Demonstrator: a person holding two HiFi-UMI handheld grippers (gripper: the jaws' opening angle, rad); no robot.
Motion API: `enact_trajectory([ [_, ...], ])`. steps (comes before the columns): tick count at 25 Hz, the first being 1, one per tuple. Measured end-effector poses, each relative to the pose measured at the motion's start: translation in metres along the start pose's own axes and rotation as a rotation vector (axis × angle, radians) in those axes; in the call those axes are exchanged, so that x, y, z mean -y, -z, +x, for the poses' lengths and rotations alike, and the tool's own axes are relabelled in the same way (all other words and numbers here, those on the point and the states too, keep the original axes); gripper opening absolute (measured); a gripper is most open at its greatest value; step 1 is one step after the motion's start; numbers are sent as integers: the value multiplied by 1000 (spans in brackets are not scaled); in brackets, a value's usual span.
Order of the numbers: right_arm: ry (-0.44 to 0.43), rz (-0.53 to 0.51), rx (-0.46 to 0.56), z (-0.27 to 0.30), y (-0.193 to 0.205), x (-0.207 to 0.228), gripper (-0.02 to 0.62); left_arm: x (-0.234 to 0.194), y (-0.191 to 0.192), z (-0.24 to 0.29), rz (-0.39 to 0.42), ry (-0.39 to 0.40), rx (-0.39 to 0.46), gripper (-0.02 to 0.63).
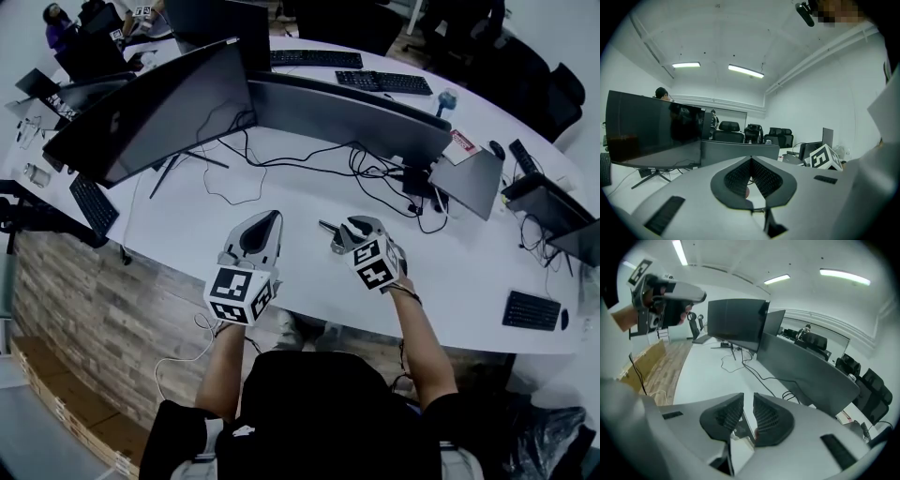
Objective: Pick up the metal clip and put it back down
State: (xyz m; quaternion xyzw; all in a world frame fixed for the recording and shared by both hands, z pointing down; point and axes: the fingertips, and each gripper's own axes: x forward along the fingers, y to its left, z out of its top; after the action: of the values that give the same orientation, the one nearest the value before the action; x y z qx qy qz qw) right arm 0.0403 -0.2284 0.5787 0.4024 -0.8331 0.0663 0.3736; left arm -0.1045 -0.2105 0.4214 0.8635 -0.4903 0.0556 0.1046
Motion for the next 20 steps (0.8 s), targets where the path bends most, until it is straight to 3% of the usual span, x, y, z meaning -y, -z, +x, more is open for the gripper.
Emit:
enact_trajectory([
  [16,117,235,440,-128,-121,38,28,19,-71,-22,81,-9,131,12],
  [20,144,249,527,-157,-143,44,26,25,-90,-29,105,0,164,12],
])
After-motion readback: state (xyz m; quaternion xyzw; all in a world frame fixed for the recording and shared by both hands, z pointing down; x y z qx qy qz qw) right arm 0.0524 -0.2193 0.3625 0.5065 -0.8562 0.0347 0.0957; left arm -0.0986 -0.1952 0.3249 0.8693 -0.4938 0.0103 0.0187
